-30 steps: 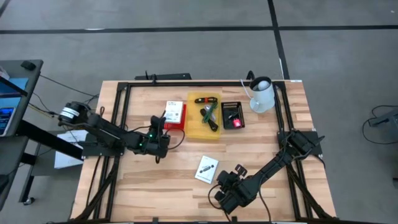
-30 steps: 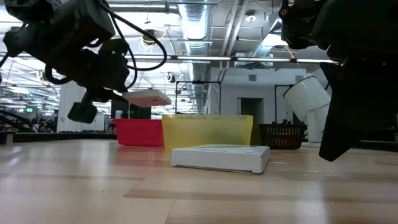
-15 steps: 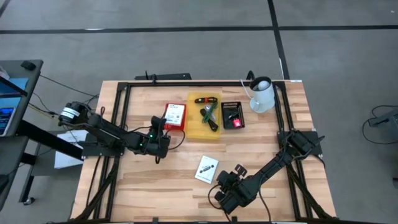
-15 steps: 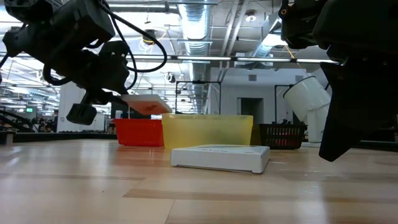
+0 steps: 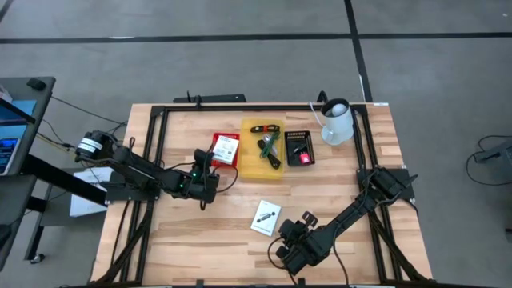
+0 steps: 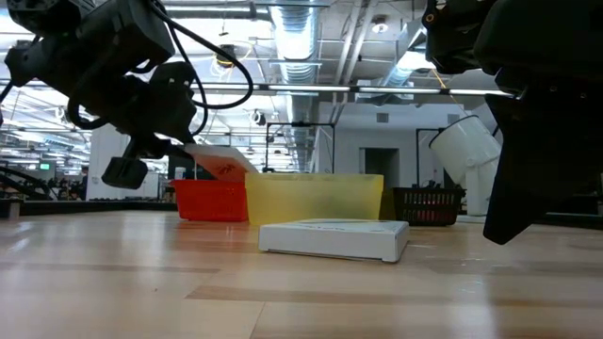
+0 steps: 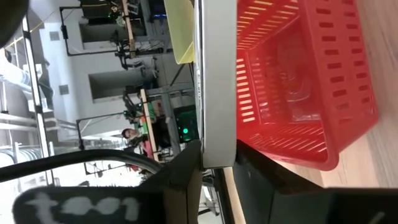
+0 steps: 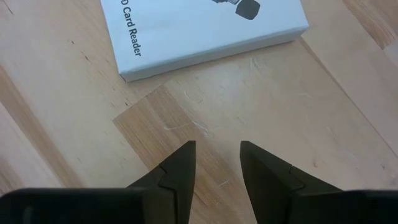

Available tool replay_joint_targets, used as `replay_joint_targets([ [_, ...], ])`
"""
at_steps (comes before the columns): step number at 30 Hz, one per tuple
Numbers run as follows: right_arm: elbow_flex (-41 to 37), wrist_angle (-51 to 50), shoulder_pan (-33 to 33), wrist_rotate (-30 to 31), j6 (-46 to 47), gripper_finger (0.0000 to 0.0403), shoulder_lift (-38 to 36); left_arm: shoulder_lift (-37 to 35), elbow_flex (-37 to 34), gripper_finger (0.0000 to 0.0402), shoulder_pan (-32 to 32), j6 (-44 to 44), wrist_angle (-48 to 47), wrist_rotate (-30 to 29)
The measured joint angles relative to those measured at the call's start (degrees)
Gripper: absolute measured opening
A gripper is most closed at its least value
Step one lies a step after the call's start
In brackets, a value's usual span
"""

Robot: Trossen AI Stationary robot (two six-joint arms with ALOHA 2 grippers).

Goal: Pick and place items into bin
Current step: Put the card reader box in the red bin

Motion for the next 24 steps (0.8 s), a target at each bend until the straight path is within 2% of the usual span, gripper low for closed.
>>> replay_joint_targets([
  [8,0.00,0.00,0.00,0.00,0.00,0.0121,0.00,0.00,0.00,0.0073,-0.02,-0.81,-0.02,-0.25],
  [15,0.00,0.02,0.00,0.00,0.00,0.0121,0.00,0.00,0.02,0.0074,-0.02,-2.06,-0.04,-3.19],
  [24,0.00,0.04,0.00,0.00,0.00,0.0121,0.02,0.00,0.02,0.0074,0.00,-2.17,-0.06,-1.62],
])
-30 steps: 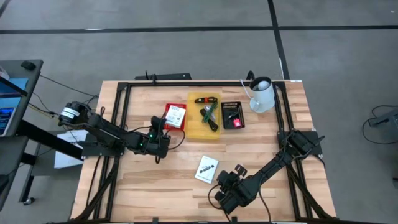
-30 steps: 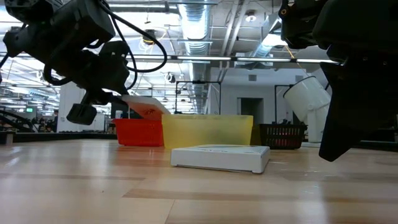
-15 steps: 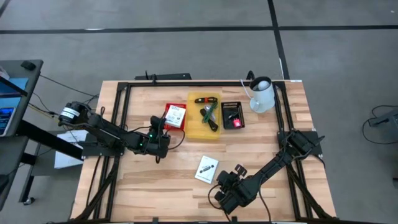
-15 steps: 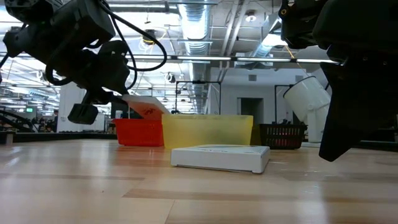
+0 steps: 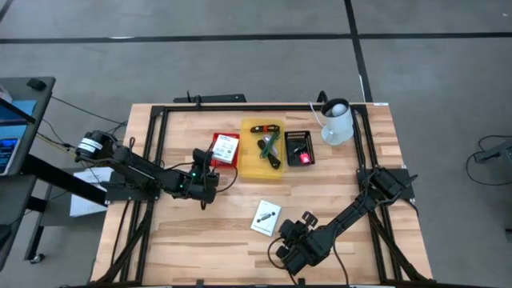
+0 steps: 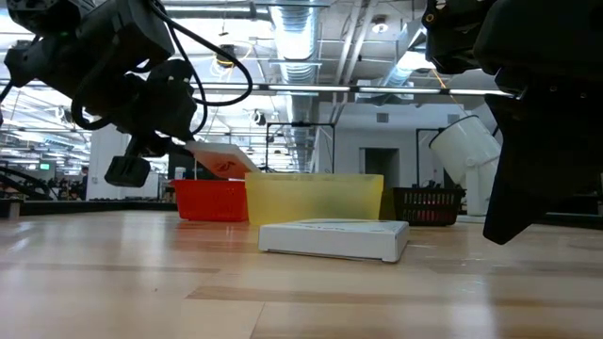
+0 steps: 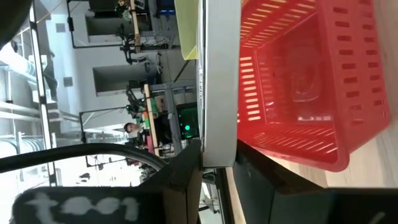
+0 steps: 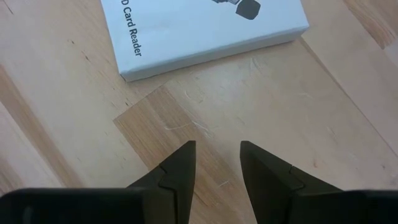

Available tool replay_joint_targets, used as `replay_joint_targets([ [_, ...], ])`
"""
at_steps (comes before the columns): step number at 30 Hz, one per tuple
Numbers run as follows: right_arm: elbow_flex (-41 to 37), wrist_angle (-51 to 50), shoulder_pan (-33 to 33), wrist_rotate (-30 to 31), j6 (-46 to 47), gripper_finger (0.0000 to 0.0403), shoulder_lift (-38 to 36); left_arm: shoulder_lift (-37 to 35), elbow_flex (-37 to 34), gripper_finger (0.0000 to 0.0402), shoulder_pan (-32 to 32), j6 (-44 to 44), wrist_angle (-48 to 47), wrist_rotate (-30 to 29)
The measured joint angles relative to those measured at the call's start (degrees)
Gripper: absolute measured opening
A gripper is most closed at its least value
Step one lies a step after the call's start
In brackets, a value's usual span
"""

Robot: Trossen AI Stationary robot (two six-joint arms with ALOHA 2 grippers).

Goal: Pick and place items into bin
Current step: Put the card reader box in the red bin

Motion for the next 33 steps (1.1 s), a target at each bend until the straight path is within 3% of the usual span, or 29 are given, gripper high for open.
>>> replay_joint_targets([
  [33,0.00,0.04,-0.02,-0.79,0.02,0.0121,0.00,0.00,-0.01,0.0079,3.37,-1.09,-0.40,5.07],
])
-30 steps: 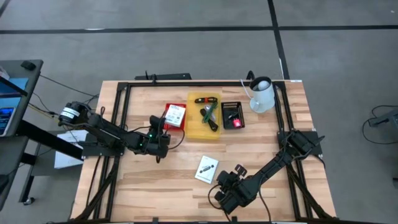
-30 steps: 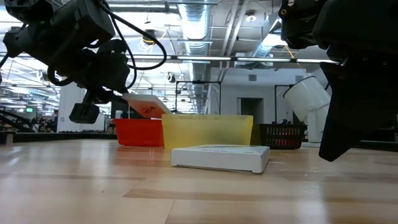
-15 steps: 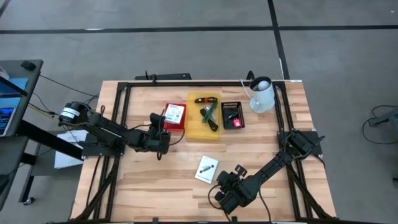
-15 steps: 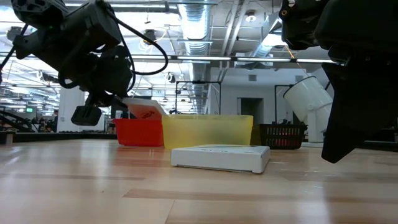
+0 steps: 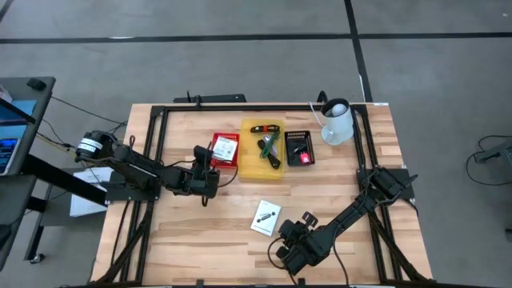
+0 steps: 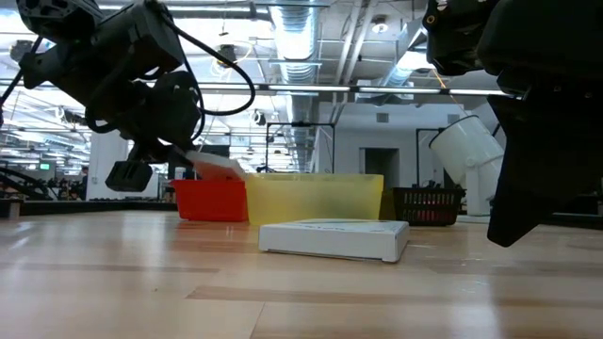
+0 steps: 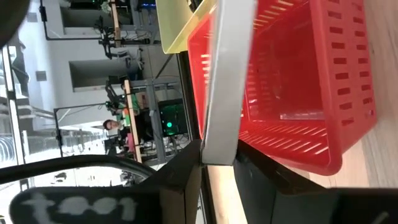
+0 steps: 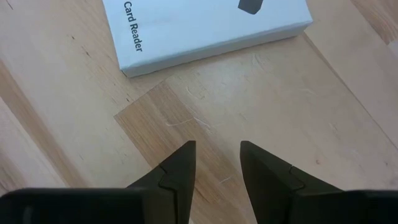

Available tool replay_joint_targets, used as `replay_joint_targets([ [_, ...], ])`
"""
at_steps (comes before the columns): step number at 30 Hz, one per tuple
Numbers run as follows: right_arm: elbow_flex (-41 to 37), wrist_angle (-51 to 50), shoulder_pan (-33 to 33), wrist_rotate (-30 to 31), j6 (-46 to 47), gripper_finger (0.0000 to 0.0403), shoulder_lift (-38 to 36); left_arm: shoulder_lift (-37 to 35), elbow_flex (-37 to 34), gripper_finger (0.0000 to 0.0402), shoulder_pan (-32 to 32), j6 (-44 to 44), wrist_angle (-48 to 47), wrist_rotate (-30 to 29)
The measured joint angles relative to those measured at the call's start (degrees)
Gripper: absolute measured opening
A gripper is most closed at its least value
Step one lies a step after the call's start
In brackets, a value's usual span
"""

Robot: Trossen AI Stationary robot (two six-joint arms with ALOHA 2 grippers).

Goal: Pick and place items into bin
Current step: Put the card reader box in the red bin

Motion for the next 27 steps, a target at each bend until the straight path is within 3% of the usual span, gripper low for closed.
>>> replay_joint_targets([
  [14,0.00,0.00,0.00,-0.02,0.00,0.0121,0.00,0.00,0.01,0.0146,-0.02,-0.28,0.00,-0.26],
  [27,0.00,0.00,0.00,-0.02,0.00,0.0121,-0.02,0.00,-0.01,0.0168,-0.47,1.18,-0.04,-2.06],
])
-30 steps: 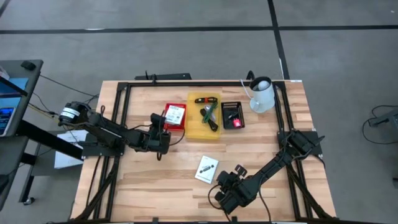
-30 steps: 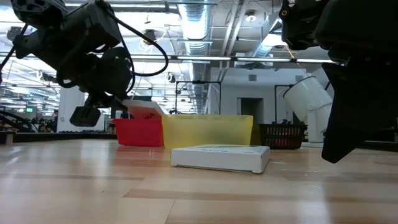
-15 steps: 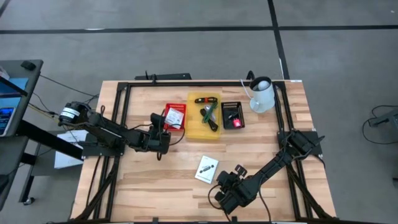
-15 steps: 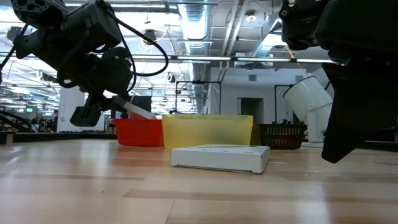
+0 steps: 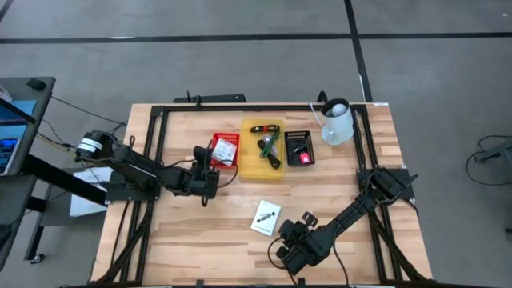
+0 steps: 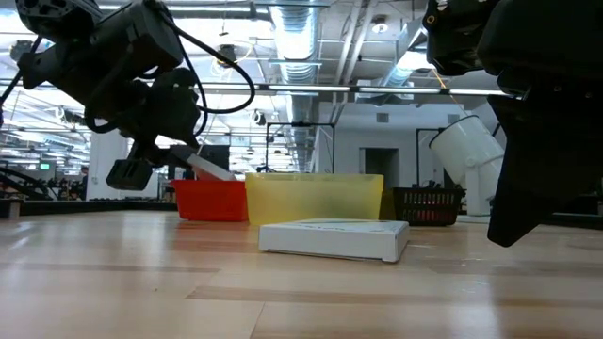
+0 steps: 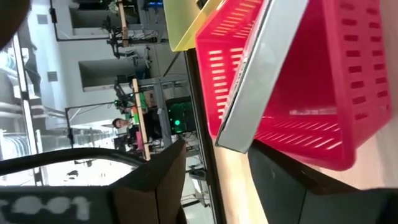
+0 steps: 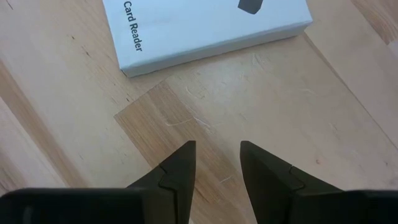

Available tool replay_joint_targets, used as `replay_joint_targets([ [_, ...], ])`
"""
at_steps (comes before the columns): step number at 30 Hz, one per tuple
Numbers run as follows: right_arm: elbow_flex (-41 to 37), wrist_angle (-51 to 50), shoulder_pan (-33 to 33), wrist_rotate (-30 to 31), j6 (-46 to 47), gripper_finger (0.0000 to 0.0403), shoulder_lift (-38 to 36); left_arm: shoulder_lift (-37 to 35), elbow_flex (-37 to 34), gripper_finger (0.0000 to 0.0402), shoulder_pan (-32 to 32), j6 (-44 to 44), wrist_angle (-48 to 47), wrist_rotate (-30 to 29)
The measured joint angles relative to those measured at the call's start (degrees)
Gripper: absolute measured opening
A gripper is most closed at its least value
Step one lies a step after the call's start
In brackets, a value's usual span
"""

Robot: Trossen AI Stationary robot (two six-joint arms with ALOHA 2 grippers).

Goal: Pick and place items into bin
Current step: Put the card reader box in the red bin

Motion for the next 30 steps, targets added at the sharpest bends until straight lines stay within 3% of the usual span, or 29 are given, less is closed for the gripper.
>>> replay_joint_targets([
  [25,0.00,-0.02,0.00,0.00,0.00,0.0121,0.02,-0.02,0.01,0.0168,-2.89,-2.05,-0.09,4.73],
  [30,0.00,-0.02,0.00,0.00,-0.02,0.0121,0.01,-0.02,3.00,0.0168,-2.94,-5.38,-7.99,5.34],
])
